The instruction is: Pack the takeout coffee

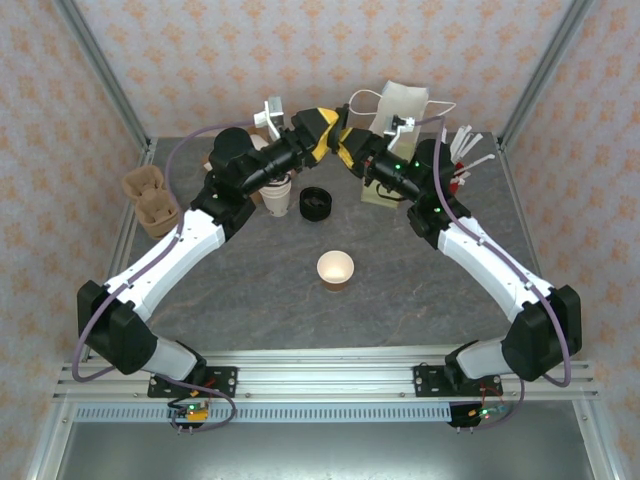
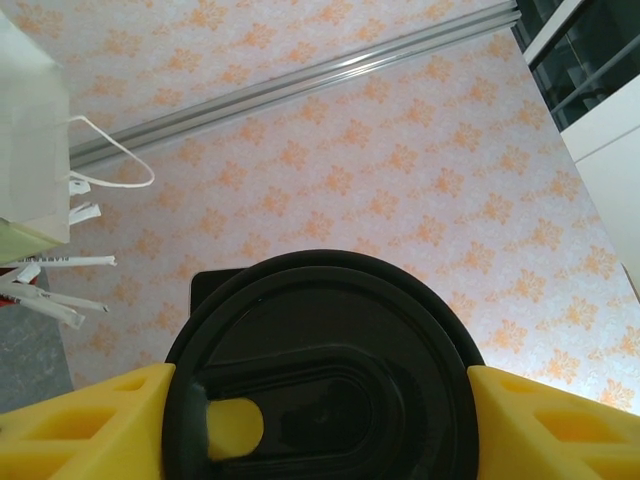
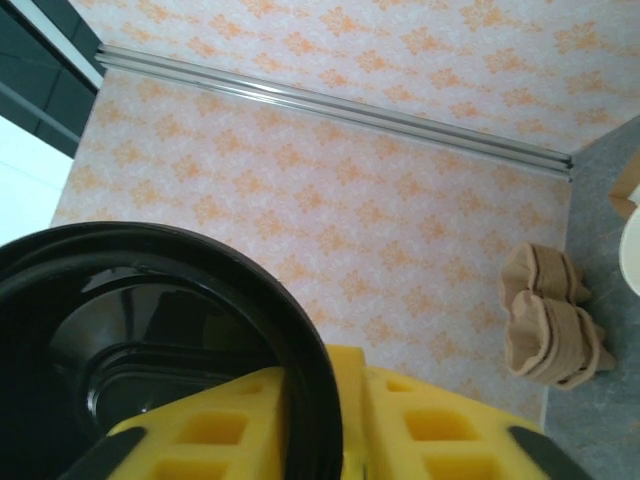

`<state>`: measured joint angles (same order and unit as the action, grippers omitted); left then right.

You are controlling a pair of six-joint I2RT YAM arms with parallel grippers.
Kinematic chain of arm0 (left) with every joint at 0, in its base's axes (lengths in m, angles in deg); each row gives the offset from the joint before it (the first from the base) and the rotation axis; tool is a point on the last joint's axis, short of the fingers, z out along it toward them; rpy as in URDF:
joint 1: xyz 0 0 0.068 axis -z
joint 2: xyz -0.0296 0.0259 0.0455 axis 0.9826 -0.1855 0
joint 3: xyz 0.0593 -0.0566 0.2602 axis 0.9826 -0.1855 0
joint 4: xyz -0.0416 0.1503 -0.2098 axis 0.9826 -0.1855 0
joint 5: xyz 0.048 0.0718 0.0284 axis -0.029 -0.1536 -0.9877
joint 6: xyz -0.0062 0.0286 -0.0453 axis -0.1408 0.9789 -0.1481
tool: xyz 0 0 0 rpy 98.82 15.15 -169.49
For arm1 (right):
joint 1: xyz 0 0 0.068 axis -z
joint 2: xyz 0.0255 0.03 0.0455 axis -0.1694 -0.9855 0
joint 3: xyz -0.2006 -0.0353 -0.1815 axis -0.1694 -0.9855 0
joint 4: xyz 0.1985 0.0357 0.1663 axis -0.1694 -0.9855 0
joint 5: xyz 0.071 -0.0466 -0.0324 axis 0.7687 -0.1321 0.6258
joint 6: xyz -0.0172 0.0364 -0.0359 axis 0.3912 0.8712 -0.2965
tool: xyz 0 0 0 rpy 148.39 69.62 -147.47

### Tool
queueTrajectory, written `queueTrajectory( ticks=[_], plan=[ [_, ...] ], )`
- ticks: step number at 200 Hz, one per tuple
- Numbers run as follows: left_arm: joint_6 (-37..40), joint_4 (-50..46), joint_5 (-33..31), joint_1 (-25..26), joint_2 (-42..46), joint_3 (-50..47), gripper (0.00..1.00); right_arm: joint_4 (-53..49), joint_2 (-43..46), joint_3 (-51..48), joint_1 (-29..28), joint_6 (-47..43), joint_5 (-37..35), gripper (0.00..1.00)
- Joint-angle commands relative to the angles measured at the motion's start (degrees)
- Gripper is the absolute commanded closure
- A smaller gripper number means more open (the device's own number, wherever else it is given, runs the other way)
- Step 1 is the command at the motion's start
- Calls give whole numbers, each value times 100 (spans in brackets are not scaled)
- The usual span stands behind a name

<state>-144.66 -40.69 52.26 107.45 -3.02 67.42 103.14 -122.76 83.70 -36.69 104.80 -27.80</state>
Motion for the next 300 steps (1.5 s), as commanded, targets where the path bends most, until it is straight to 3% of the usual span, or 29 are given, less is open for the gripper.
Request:
queueTrajectory(
  ticks=[1, 44, 68, 90, 131, 185, 207, 300],
  plan=[
    [453, -525, -236, 27, 214, -28, 36, -145, 348, -88, 99, -295, -41, 68],
    [2339, -2533, -1225, 117, 634, -63, 39, -1227, 1202, -407, 771, -914, -168, 53],
    [3912, -3883, -2423, 761, 938, -159, 39, -3286, 1767, -159, 1040, -2395, -824, 49],
    [4629, -4333, -3049, 1279, 1119, -643, 41, -4840, 1873, 153, 1074, -3631, -1745, 47],
    [5554, -4136, -3811, 2051, 1338, -1849, 42, -5633, 1560, 14, 1089, -4266, -1852, 42],
    [6170, -3149, -4007, 2503, 1028, -2479, 44, -5938, 1436, -313, 1090, -4698, -1916, 17],
    [6430, -2845, -4065, 2652, 789, -2564, 44, -6349, 1321, -321, 1090, -4966, -1863, 0],
    [6920, -2437, -4204, 2723, 43, -2568, 45, -6438, 1281, -561, 1086, -5095, -1913, 1]
  ],
)
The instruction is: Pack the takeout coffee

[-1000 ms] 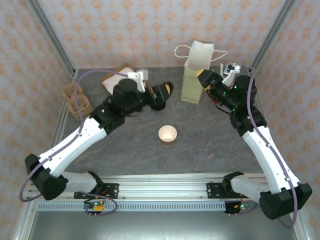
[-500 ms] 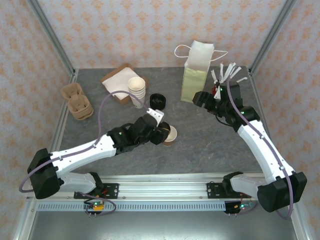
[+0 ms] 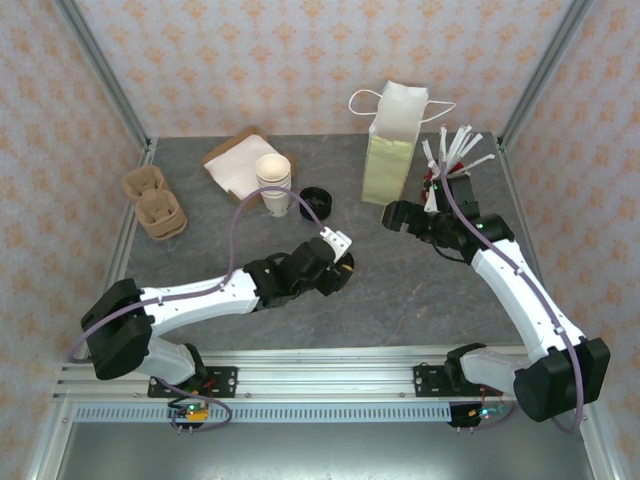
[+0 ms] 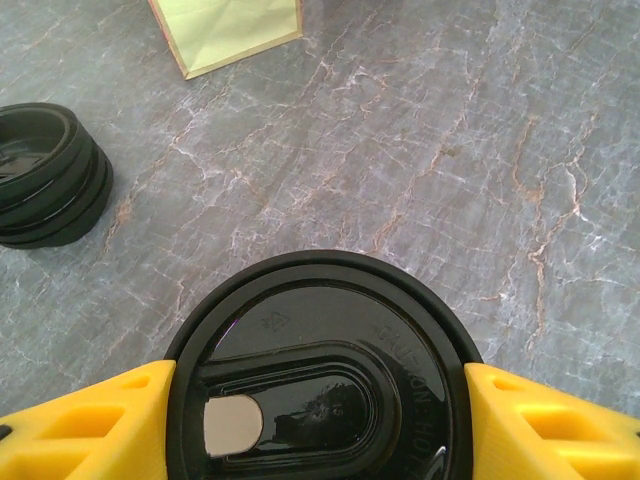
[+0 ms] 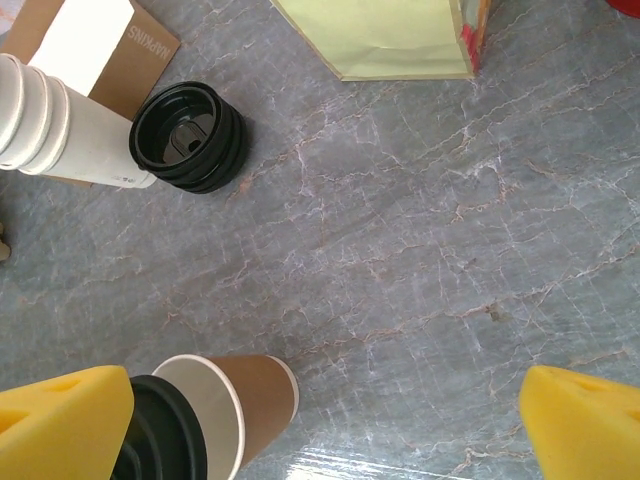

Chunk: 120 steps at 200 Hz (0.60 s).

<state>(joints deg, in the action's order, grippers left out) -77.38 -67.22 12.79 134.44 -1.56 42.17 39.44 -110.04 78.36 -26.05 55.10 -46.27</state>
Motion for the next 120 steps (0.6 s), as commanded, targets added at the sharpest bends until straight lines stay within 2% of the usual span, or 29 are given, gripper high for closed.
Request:
queueTrajectory(
  ticks=[1, 120],
  plan=[
    [196, 218, -261, 24, -109, -44, 45, -68, 8, -29, 26, -124, -65, 1],
    [227, 137, -389, 27, -360, -53, 45, 19, 21, -118, 21, -84, 38, 1]
  ],
)
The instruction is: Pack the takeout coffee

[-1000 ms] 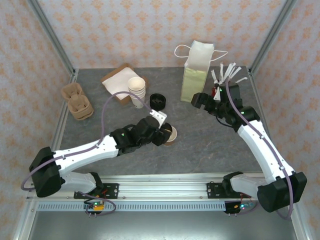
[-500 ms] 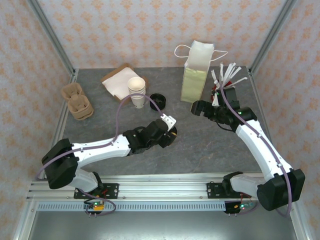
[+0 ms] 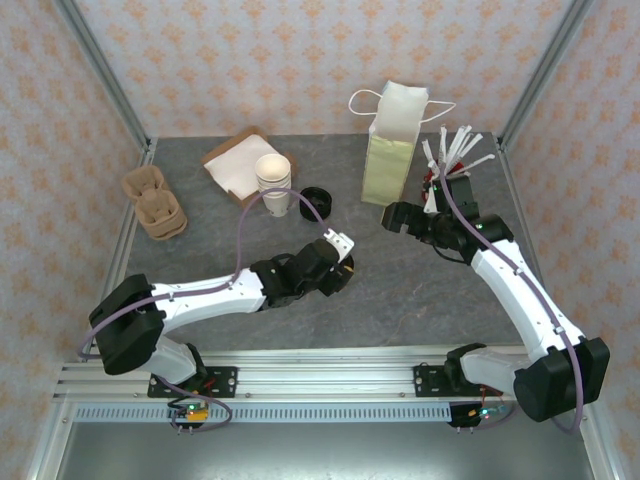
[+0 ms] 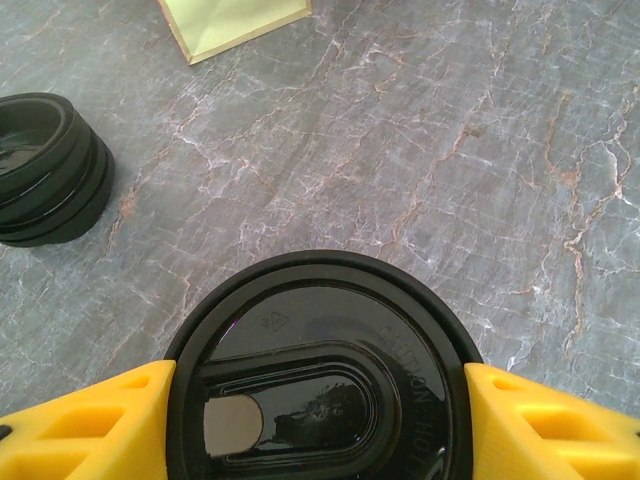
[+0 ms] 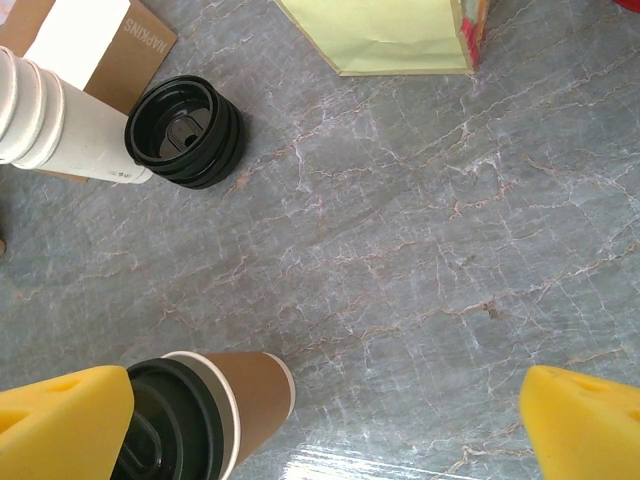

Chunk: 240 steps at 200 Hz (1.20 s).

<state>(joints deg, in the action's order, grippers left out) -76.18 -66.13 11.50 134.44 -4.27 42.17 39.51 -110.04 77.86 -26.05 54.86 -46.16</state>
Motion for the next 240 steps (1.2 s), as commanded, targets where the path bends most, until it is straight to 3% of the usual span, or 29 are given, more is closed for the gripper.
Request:
queueTrajectory(
  ticks=[1, 240],
  plan=[
    [106, 29, -260, 25, -94, -57, 45, 13, 19, -67, 25, -53, 28, 1],
    [-399, 284, 76, -36, -98, -110, 46, 66, -69, -41, 28, -38, 156, 1]
  ],
)
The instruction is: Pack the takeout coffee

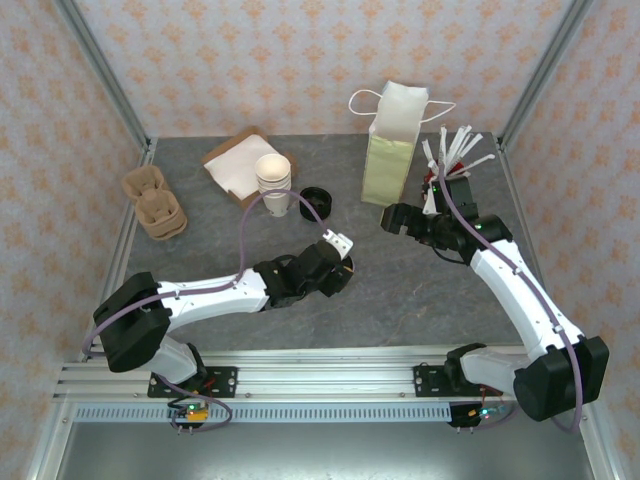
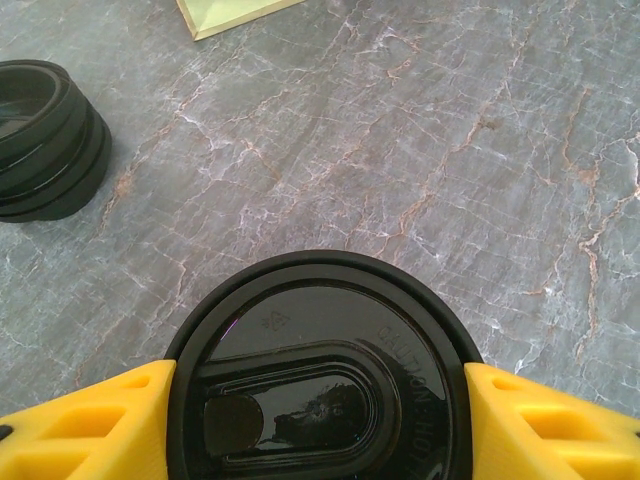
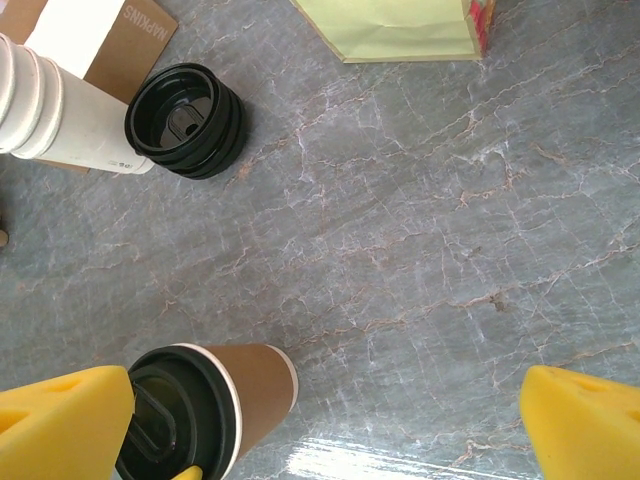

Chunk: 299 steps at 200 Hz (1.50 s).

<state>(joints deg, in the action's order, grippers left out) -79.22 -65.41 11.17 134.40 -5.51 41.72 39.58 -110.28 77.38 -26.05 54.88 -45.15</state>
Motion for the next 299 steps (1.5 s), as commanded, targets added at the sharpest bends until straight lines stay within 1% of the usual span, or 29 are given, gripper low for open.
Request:
queueTrajectory(
  ticks=[1, 40, 67, 118, 158, 191, 263, 299],
  plan=[
    [-97, 217, 117, -32, 22, -71, 46, 59, -42, 7, 25, -40, 59, 1],
    [-186, 286, 173, -30, -77, -100, 46, 75, -65, 7, 25, -24, 66, 0],
    [-126, 183, -65, -29, -184, -75, 46, 87, -66, -19, 22, -17, 80, 0],
    [47, -33, -460, -22, -100, 2, 46, 151, -65, -98, 21, 17, 114, 0],
    [39, -42, -333, -18, -112, -28, 46, 139, -66, -117, 21, 26, 121, 0],
    [-69, -64, -454, -20, -159, -132, 46, 107, -45, -116, 22, 38, 114, 0],
    [-252, -713, -620, -32, -267, -114, 46, 77, 9, -159, 26, 51, 115, 0],
    [-464, -909, -482, -35, -397, -145, 46, 79, 20, -153, 21, 66, 137, 0]
  ],
)
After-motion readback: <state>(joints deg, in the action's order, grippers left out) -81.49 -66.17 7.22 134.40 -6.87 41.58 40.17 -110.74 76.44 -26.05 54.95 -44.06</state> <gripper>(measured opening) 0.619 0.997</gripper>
